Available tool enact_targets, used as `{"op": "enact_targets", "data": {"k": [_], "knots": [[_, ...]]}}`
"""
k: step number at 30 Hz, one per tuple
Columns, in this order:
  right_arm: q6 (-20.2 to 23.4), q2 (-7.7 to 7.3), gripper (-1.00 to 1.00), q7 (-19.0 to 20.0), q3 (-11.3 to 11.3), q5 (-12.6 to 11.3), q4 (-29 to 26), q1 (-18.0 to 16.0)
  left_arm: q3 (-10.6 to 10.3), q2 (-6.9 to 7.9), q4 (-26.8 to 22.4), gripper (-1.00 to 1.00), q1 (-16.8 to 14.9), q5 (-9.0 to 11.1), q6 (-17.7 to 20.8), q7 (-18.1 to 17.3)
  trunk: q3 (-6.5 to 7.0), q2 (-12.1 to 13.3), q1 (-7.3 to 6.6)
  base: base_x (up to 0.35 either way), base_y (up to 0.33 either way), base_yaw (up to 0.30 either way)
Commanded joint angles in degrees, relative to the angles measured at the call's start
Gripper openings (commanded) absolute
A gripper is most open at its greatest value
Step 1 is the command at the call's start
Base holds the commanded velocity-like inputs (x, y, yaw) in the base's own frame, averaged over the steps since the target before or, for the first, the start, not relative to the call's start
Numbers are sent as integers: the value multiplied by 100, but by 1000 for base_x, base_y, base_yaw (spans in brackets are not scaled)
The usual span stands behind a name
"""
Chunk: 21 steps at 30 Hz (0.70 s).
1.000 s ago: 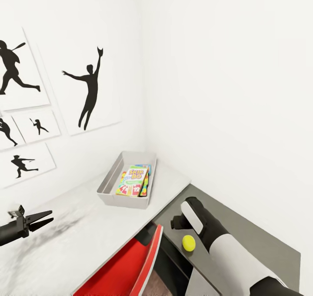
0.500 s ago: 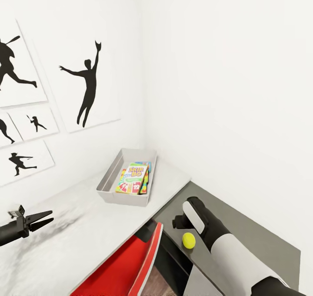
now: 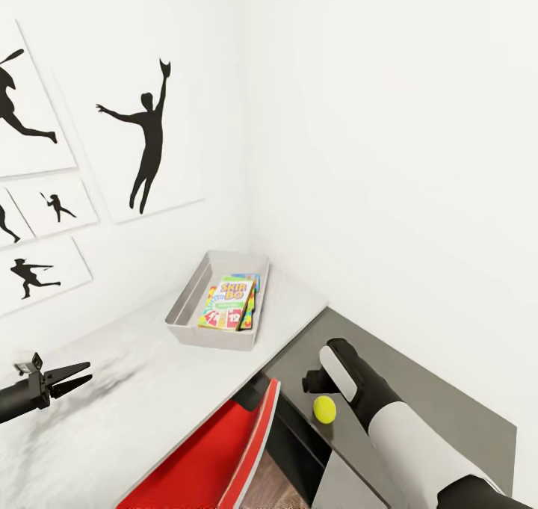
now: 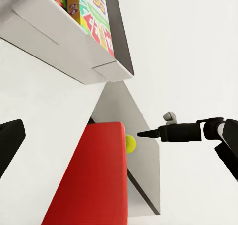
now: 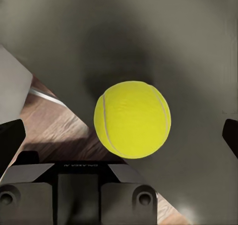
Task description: Put all the toys in the child's room - the three board games (two on the bed and one on the table), the two jigsaw puzzles on the table, and the tennis ball on the table - inside the toy box on the table in the child's room.
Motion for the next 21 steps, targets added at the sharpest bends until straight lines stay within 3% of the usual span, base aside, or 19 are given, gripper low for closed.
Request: {"op": "enact_targets", "data": {"k": [1, 21], "knots": [[10, -4, 100, -59, 17, -59, -4, -6, -40, 8, 3, 100, -11, 52, 59, -13, -23, -14, 4, 0, 0, 0], [11, -6, 100, -61, 17, -55, -3, -6, -42, 8, 3, 100, -11, 50, 59, -13, -207, -14, 4, 0, 0, 0]]}}
